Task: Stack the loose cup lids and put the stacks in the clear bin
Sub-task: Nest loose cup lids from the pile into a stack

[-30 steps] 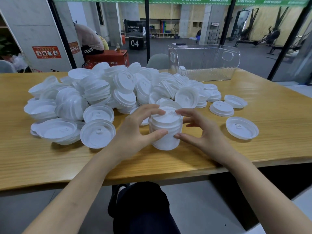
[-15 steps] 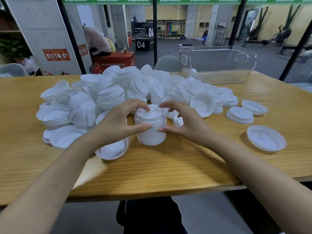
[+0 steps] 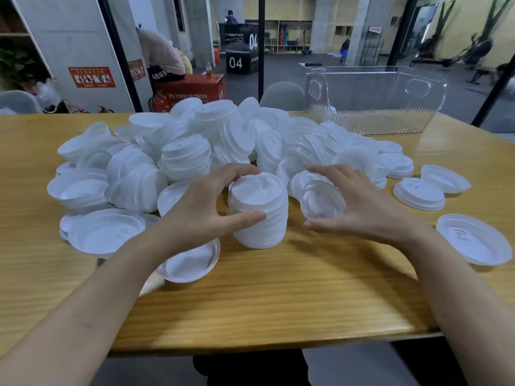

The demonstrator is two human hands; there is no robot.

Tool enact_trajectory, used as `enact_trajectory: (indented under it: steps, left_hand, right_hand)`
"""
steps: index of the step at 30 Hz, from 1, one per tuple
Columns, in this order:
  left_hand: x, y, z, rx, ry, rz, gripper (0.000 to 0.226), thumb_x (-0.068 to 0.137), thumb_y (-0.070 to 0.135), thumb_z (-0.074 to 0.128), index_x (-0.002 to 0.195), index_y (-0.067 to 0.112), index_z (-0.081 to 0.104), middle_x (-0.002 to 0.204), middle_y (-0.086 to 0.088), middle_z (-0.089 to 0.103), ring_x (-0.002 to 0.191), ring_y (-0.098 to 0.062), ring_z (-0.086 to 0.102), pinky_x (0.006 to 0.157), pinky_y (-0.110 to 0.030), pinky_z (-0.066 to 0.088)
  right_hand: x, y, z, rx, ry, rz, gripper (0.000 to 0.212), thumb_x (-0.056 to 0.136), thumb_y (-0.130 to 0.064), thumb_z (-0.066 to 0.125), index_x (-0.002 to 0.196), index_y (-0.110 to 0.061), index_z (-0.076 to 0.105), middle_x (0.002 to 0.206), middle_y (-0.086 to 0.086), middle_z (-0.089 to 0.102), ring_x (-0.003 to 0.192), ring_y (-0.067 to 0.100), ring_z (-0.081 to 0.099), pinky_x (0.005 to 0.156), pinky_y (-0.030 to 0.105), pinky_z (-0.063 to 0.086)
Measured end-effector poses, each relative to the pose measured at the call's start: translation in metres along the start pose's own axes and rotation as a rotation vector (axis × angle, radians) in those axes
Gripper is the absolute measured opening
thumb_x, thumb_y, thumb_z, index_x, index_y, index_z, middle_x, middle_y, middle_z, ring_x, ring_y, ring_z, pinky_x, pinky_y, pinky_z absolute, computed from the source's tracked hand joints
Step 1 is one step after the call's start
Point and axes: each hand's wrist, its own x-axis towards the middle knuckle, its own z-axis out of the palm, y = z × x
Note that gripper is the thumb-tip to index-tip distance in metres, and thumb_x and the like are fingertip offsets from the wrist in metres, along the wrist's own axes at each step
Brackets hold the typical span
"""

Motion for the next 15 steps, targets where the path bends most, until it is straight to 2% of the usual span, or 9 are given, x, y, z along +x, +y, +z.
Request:
enact_trajectory:
  steps: [3,7,11,14,15]
  left_hand:
    - [-0.0037,-0.0006,-0.0004,-0.001,0.006,0.01,0.063,0.071,0.059,0.067,0.129,0.038,0.051,0.124,0.026,0.056,0.12,0.006,0.048,0.094,-0.004,0.034]
    - [-0.006,-0.0014,-0.0061,-0.026,0.026,-0.003,0.062,0.07,0.06,0.067,0.127,0.04,0.052,0.123,0.032,0.054,0.12,0.01,0.048,0.092,0.0,0.032]
    - [-0.0069,-0.0015,-0.0078,-0.039,0.032,-0.012,0.062,0.071,0.058,0.068,0.127,0.037,0.053,0.123,0.032,0.055,0.12,0.006,0.05,0.093,-0.001,0.033]
    - [-0.0069,-0.0018,-0.0063,-0.044,0.037,-0.012,0.06,0.073,0.051,0.074,0.127,0.033,0.054,0.122,0.03,0.056,0.119,0.006,0.051,0.092,-0.001,0.033]
    - [-0.0068,-0.0017,-0.0057,-0.044,0.039,-0.016,0.059,0.073,0.047,0.075,0.127,0.032,0.054,0.122,0.029,0.056,0.118,0.006,0.05,0.092,-0.001,0.033]
  right_hand:
    - [-0.0021,0.0008,0.0006,-0.022,-0.087,0.016,0.097,0.064,-0.06,0.076,0.147,-0.049,0.027,0.141,-0.01,0.036,0.133,0.012,0.032,0.103,0.032,0.035]
    - [-0.0011,0.0016,0.003,-0.003,-0.023,-0.019,0.082,0.07,-0.046,0.078,0.141,-0.046,0.037,0.128,-0.013,0.042,0.122,0.01,0.041,0.098,0.033,0.042]
    - [-0.0003,-0.001,0.002,0.299,0.091,-0.05,0.077,0.067,-0.043,0.081,0.131,-0.049,0.037,0.129,-0.017,0.042,0.113,-0.006,0.048,0.089,0.016,0.044]
    - [-0.001,-0.0064,0.0001,0.495,0.119,-0.077,0.08,0.073,-0.025,0.086,0.131,-0.047,0.036,0.13,-0.009,0.042,0.113,0.005,0.056,0.09,0.019,0.051]
    - [-0.0015,-0.0084,-0.0003,0.53,0.119,-0.086,0.078,0.073,-0.027,0.086,0.131,-0.046,0.038,0.13,-0.008,0.042,0.115,0.007,0.057,0.091,0.022,0.052]
